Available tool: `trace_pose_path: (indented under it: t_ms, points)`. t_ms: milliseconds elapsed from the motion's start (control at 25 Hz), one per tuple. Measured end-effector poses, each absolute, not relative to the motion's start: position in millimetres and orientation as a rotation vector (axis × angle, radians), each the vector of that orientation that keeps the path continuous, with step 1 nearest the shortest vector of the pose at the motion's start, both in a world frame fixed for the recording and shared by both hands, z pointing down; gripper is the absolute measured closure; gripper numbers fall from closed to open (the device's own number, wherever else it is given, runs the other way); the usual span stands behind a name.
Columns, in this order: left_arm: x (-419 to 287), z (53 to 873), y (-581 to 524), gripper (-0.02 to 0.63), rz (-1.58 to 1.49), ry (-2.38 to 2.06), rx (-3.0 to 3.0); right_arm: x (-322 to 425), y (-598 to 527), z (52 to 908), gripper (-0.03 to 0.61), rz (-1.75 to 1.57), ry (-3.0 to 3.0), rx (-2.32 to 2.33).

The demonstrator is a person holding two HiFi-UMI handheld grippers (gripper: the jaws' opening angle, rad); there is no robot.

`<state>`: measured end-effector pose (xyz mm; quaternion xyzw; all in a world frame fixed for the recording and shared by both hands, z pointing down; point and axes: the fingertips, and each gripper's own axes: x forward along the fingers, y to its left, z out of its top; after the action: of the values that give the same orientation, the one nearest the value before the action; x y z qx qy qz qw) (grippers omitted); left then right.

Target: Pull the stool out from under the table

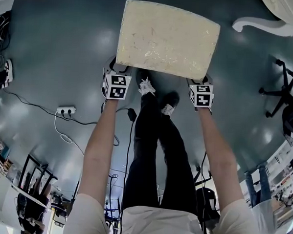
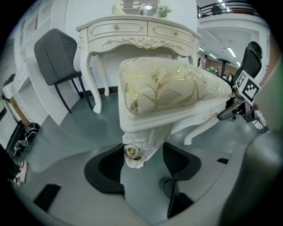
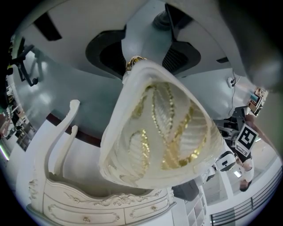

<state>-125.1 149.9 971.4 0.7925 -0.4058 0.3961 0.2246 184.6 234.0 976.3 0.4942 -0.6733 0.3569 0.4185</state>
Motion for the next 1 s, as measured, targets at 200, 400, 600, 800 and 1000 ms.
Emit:
trace_pose_path:
  t_ms: [200, 400, 600, 800, 1000]
  points:
    - [-129, 970, 162, 0.332, 1.087, -1.119, 2.192, 180, 248, 976, 0.301, 0.911, -1.676, 1.220]
    - [-131, 973, 177, 0.331, 1.095, -1.115, 2.155, 182, 257, 975, 0.301, 0.865, -1.649, 1.187]
    - [-131, 961, 190, 0.333, 1.051, -1.138, 2.096, 197, 263, 958, 0.318, 0.853, -1.650, 1.207]
    - [-136, 930, 201, 0.380, 0.979, -1.200, 2.072, 196, 269, 924, 0.318, 0.895, -1.641, 1.264]
    - [-137, 893, 228, 0.387, 0.963, -1.192, 2.027, 176, 277, 877, 0.318, 0.930, -1.647, 1.283]
